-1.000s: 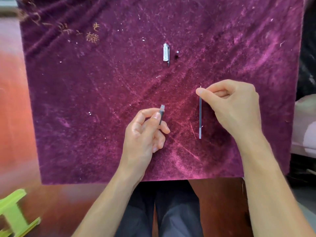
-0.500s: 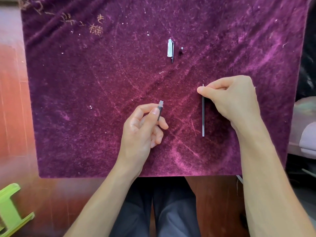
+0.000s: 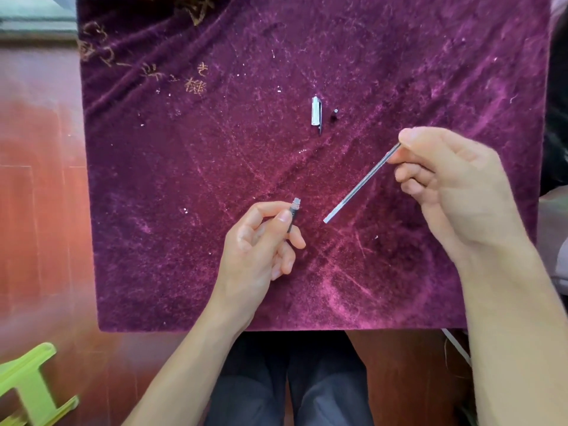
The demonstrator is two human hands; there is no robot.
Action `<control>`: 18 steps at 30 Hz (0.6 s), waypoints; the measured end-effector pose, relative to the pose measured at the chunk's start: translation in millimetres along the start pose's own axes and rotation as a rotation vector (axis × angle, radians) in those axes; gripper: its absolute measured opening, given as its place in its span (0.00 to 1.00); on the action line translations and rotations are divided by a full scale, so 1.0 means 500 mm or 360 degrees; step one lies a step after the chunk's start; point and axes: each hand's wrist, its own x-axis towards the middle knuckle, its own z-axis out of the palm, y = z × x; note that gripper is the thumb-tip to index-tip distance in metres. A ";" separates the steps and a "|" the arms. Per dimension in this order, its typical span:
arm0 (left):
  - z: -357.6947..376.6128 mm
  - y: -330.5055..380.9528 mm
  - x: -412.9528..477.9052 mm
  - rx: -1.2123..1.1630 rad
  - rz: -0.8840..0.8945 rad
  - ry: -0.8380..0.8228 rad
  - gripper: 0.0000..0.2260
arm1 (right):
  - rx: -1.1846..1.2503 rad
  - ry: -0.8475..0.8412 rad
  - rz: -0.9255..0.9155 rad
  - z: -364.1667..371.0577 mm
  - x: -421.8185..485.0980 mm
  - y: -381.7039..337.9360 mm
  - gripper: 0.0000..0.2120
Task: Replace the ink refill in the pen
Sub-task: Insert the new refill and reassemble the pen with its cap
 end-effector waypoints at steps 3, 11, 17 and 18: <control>-0.014 0.004 -0.002 0.0051 0.0022 -0.0026 0.07 | 0.0300 0.0009 0.0038 0.023 -0.015 0.014 0.06; -0.031 0.003 -0.008 0.0105 0.0042 -0.0055 0.07 | 0.0438 0.0114 0.0128 0.061 -0.031 0.058 0.09; -0.032 0.002 -0.005 0.0083 0.0057 -0.0059 0.07 | 0.0389 0.0131 0.0134 0.064 -0.032 0.069 0.09; -0.032 0.002 -0.004 0.0083 0.0064 -0.0061 0.07 | 0.0379 0.0133 0.0132 0.063 -0.031 0.068 0.10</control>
